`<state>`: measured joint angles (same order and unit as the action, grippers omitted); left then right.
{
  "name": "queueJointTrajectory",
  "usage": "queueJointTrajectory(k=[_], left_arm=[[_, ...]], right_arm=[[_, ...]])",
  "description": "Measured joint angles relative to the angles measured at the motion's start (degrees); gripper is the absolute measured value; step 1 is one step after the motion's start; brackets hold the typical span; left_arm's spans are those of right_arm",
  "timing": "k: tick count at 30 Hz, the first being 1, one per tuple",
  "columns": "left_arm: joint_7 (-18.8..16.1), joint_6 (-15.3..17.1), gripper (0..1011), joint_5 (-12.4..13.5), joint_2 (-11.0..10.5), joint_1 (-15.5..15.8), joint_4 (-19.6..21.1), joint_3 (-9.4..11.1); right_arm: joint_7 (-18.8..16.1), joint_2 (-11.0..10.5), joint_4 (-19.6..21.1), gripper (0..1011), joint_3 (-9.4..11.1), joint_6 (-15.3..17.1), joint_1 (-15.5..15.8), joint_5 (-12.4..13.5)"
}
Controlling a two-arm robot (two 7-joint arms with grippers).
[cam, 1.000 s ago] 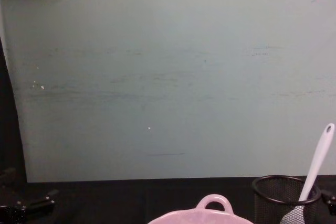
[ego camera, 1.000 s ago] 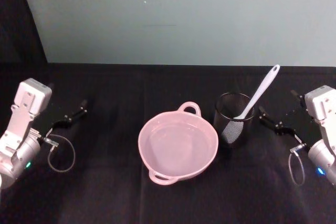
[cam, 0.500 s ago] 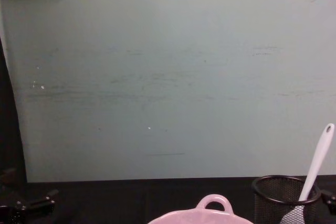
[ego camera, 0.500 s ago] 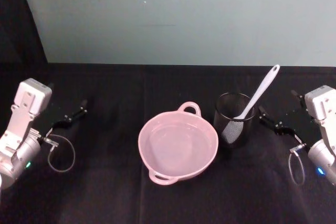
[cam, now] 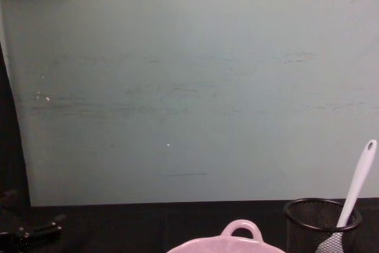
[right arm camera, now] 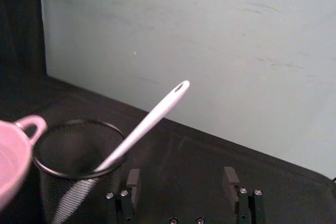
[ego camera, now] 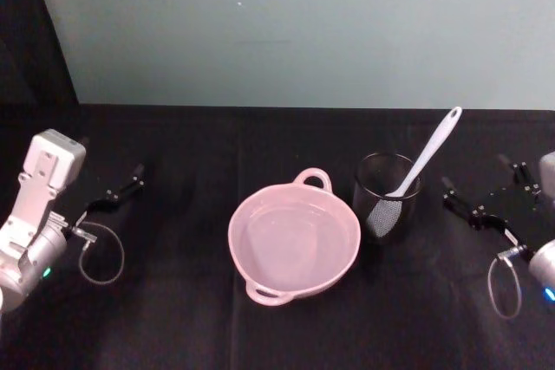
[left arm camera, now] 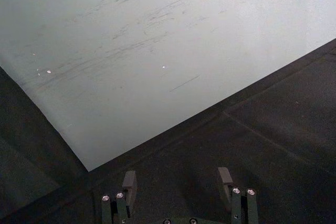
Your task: Use the one hand to pick up the spoon and stir the clear water in the bowl.
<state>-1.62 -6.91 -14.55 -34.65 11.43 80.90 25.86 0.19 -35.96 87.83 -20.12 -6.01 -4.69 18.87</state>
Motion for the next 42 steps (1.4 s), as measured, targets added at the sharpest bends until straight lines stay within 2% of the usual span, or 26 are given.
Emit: queueJointTrajectory(k=[2, 7, 11, 13, 15, 26, 29, 41, 42], left_arm=[[0.0, 0.0, 1005, 0.0, 0.0, 0.0, 0.0, 0.0], [0.0, 0.0, 1005, 0.0, 0.0, 0.0, 0.0, 0.0], [0.0, 0.0, 1005, 0.0, 0.0, 0.0, 0.0, 0.0], [0.0, 0.0, 1005, 0.0, 0.0, 0.0, 0.0, 0.0], [0.0, 0.0, 1005, 0.0, 0.0, 0.0, 0.0, 0.0], [0.0, 0.0, 1005, 0.0, 0.0, 0.0, 0.0, 0.0], [0.0, 0.0, 1005, 0.0, 0.0, 0.0, 0.0, 0.0], [0.0, 0.0, 1005, 0.0, 0.0, 0.0, 0.0, 0.0], [0.0, 0.0, 1005, 0.0, 0.0, 0.0, 0.0, 0.0]], right_arm=[[-0.51, 0.01, 1.05, 1002, 1.03, -0.13, 0.99, 1.36], [-3.24, 1.02, 3.27, 1002, 4.09, -0.56, 3.01, 6.99], [-6.28, 3.21, 2.64, 1002, 5.73, -1.11, 2.66, 11.48], [-6.72, 3.61, 2.35, 1003, 5.88, -1.12, 2.46, 12.06], [-8.32, 5.34, 1.08, 1002, 6.34, -1.01, 1.4, 14.21], [-11.66, 11.22, -3.15, 1002, 7.83, -0.9, -2.15, 19.37], [-12.53, 13.12, -4.38, 1003, 8.71, 0.69, -3.14, 21.83], [-13.34, 16.36, -5.7, 1003, 11.41, 6.21, -4.46, 26.49], [-13.38, 16.43, -5.75, 979, 11.48, 6.31, -4.49, 26.64]])
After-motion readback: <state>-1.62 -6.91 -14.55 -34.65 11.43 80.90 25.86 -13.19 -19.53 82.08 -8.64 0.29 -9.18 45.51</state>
